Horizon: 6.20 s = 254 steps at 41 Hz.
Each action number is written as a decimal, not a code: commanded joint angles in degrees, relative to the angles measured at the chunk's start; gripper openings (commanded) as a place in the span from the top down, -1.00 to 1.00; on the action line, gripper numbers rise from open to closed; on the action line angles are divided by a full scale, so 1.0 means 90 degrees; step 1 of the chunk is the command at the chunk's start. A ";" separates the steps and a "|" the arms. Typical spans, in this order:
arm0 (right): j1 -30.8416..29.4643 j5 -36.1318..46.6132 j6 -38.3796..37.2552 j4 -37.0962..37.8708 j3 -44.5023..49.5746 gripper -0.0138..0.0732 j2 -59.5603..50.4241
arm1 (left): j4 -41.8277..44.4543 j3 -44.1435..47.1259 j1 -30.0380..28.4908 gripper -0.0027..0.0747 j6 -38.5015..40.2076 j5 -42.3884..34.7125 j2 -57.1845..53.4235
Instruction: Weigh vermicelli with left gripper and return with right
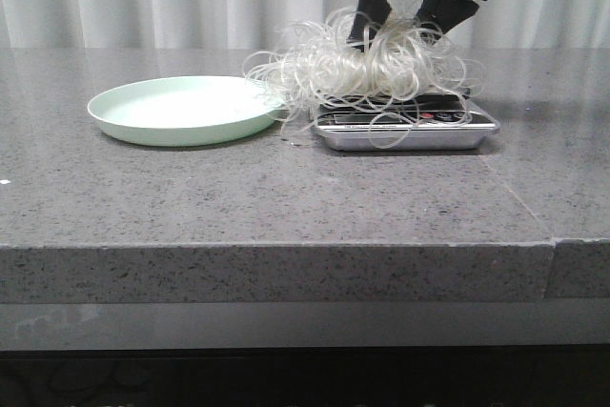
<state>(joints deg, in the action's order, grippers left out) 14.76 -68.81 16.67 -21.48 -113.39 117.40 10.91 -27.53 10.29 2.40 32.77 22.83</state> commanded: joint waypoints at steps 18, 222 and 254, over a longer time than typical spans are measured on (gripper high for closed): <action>0.0058 -0.0901 0.0018 -0.0187 -0.0759 0.33 -0.0279 | -0.0058 -0.0167 -0.0011 0.57 0.0077 -0.0427 0.0039; -0.0220 0.0214 -0.2094 0.2474 -0.3817 0.33 0.0399 | -0.0348 -0.0167 -0.0011 0.58 0.0352 -0.0479 0.0039; -0.0515 0.0840 -0.1645 0.0982 -0.3845 0.33 0.0823 | -0.0278 -0.0167 -0.0011 0.57 0.0675 -0.0374 0.0039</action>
<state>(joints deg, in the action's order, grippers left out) 10.40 -63.67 0.53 -11.46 -146.35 128.57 8.19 -27.53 10.29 7.80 32.91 22.83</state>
